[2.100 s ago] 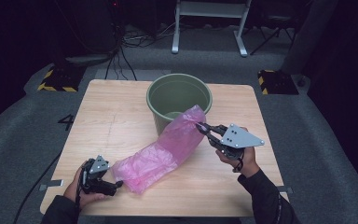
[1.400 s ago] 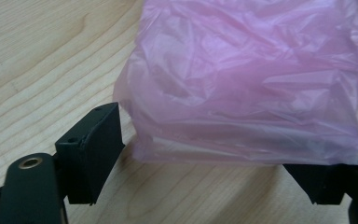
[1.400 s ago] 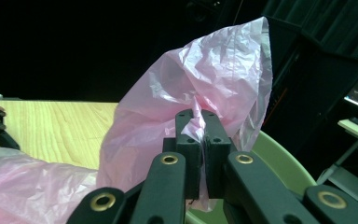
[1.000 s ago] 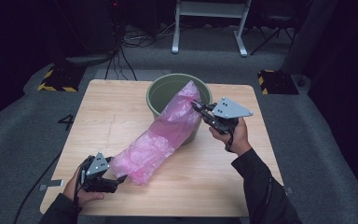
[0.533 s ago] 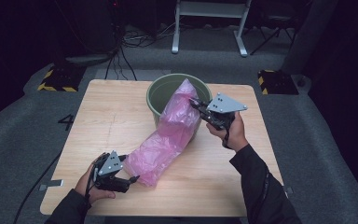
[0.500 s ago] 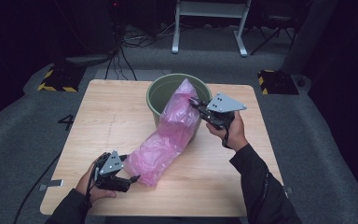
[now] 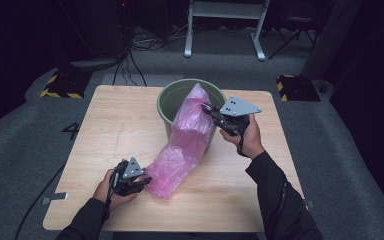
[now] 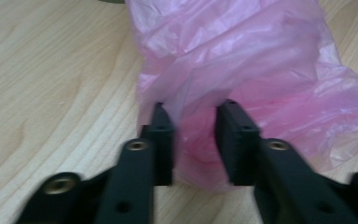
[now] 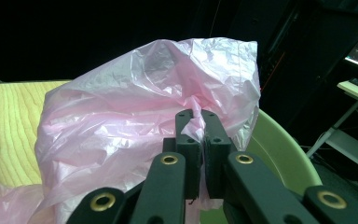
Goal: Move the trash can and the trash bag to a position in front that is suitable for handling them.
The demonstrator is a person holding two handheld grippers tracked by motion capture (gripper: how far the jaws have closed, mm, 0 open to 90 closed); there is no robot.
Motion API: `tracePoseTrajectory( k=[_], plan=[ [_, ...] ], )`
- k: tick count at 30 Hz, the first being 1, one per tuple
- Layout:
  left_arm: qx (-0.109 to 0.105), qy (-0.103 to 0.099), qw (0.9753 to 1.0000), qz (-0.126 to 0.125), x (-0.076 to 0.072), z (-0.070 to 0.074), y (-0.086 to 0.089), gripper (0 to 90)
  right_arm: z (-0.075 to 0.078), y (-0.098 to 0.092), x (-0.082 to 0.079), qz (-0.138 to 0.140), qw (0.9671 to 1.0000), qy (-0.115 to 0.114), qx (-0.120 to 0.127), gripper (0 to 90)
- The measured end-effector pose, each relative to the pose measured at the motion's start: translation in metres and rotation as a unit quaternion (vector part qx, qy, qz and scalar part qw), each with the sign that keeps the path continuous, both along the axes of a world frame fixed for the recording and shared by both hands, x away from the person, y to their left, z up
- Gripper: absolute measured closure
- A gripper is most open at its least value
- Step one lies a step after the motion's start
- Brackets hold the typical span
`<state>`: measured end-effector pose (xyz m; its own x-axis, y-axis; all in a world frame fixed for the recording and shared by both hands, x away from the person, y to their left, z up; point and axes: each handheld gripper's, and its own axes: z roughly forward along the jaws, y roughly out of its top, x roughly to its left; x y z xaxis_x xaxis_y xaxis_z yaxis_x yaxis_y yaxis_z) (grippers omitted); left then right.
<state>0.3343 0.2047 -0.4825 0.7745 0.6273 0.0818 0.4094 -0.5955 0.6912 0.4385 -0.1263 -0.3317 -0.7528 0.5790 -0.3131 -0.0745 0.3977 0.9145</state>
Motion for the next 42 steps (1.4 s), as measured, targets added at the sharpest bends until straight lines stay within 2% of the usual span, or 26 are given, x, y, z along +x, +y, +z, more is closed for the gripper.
tracePoseTrajectory(
  k=[3, 4, 9, 15, 17, 21, 23, 25, 26, 27, 28, 29, 30, 31, 33, 35, 36, 37, 38, 40, 42],
  plan=[
    [0.003, -0.005, 1.0000, 0.001, 0.000, 0.000, 0.001, 87.4, 0.001, 0.000, 0.000, 0.000, 1.0000, -0.001, 0.002, 88.7],
    [-0.004, -0.008, 1.0000, -0.002, -0.001, 0.002, 0.002, 89.3, 0.003, 0.000, -0.001, 0.003, 1.0000, -0.004, 0.003, 88.7],
    [-0.005, -0.014, 0.9998, -0.014, -0.003, 0.004, 0.001, 89.9, 0.010, 0.001, -0.001, 0.004, 0.9999, -0.010, 0.005, 88.8],
    [-0.019, -0.038, 0.9988, -0.026, -0.010, 0.014, 0.001, 89.9, 0.017, 0.003, 0.003, 0.004, 0.9999, -0.011, 0.008, 88.7],
    [-0.033, -0.053, 0.9977, -0.027, -0.013, 0.021, 0.004, 89.9, 0.018, 0.004, 0.012, -0.002, 1.0000, 0.007, 0.003, 88.6],
    [-0.046, -0.064, 0.9965, -0.028, -0.015, 0.028, 0.006, 90.0, 0.016, 0.003, 0.027, -0.013, 0.9985, 0.054, -0.003, 88.6],
    [-0.044, -0.066, 0.9965, -0.027, -0.015, 0.029, 0.005, 89.9, 0.013, 0.004, 0.035, -0.018, 0.9966, 0.078, -0.019, 88.4],
    [-0.052, -0.074, 0.9955, -0.029, -0.016, 0.034, 0.004, 90.0, 0.010, 0.005, 0.041, -0.028, 0.9935, 0.104, -0.037, 88.0],
    [-0.054, -0.079, 0.9950, -0.028, -0.016, 0.036, 0.004, 90.0, 0.009, 0.006, 0.044, -0.032, 0.9921, 0.113, -0.046, 87.5],
    [-0.054, -0.079, 0.9950, -0.028, -0.016, 0.036, 0.004, 90.0, 0.009, 0.006, 0.044, -0.032, 0.9921, 0.113, -0.046, 87.5],
    [-0.062, -0.087, 0.9938, -0.031, -0.017, 0.040, 0.004, 90.0, 0.008, 0.007, 0.048, -0.037, 0.9890, 0.131, -0.059, 85.3],
    [-0.062, -0.087, 0.9938, -0.031, -0.017, 0.040, 0.004, 90.0, 0.008, 0.007, 0.048, -0.037, 0.9890, 0.131, -0.059, 85.3],
    [-0.065, -0.093, 0.9931, -0.030, -0.017, 0.043, 0.004, 90.0, 0.007, 0.008, 0.050, -0.038, 0.9872, 0.139, -0.069, 83.3],
    [-0.067, -0.099, 0.9924, -0.029, -0.018, 0.046, 0.004, 90.0, 0.007, 0.010, 0.052, -0.049, 0.9847, 0.143, -0.086, 77.9],
    [-0.077, -0.111, 0.9905, -0.026, -0.020, 0.055, 0.005, 90.0, 0.007, 0.011, 0.054, -0.067, 0.9827, 0.147, -0.091, 61.7],
    [-0.075, -0.117, 0.9900, -0.026, -0.021, 0.059, 0.006, 90.0, 0.007, 0.011, 0.055, -0.080, 0.9795, 0.155, -0.101, 48.0],
    [-0.074, -0.117, 0.9900, -0.025, -0.022, 0.060, 0.006, 90.0, 0.007, 0.011, 0.054, -0.088, 0.9785, 0.152, -0.109, 42.6],
    [-0.074, -0.117, 0.9900, -0.025, -0.022, 0.060, 0.006, 90.0, 0.007, 0.011, 0.054, -0.088, 0.9785, 0.152, -0.109, 42.6],
    [-0.076, -0.121, 0.9894, -0.025, -0.023, 0.062, 0.006, 90.0, 0.008, 0.009, 0.051, -0.095, 0.9798, 0.140, -0.106, 39.0],
    [-0.079, -0.124, 0.9889, -0.024, -0.024, 0.064, 0.007, 90.0, 0.010, 0.005, 0.048, -0.092, 0.9813, 0.141, -0.095, 37.9],
    [-0.080, -0.127, 0.9883, -0.023, -0.025, 0.065, 0.008, 90.0, 0.012, 0.001, 0.045, -0.083, 0.9821, 0.144, -0.088, 45.3]
  ],
)
